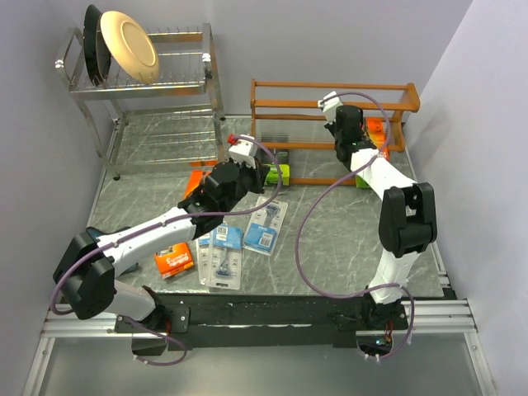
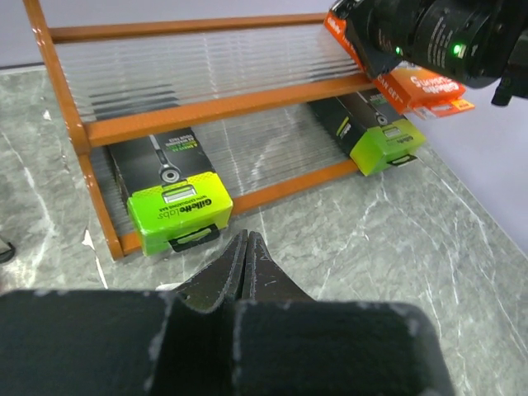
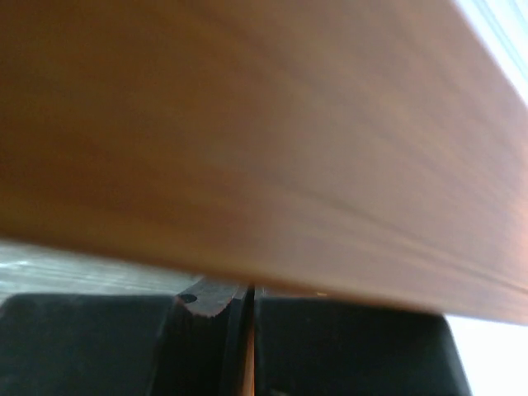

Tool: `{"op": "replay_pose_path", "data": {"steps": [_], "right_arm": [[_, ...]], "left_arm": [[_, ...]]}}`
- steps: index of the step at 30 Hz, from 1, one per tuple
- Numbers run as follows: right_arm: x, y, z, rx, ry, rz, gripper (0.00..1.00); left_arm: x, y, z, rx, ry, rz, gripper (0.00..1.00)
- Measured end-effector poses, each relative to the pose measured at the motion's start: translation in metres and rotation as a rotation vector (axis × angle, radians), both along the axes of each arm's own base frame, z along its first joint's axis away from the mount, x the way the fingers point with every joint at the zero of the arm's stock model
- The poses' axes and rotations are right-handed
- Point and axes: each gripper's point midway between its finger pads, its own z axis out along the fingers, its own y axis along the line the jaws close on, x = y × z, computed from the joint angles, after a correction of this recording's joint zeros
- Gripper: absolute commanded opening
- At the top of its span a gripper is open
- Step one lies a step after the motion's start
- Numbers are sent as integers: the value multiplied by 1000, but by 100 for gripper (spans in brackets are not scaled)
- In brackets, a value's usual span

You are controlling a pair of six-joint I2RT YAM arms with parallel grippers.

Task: Place and organize the shaving razors onto the shelf

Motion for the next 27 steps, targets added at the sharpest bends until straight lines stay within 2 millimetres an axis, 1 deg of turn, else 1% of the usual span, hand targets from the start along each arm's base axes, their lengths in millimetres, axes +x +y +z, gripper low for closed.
{"op": "replay_pose_path", "data": {"steps": [6,9,17,27], "right_arm": [[5,-17,3,-25,-22,-16,0],[6,-19,3,-34,-36,-14,0],[3,-21,1,-40,-75,-9,0],[0,-46,2,-40,-86,-50,0]], "left_arm": [[0,-5,-8,8,17,-19,1],[0,-7,-10,9,20,-26,1],[-1,-11,-5,0,16,-43,1],[-1,-15,-3,-10,19,-59,1]]}}
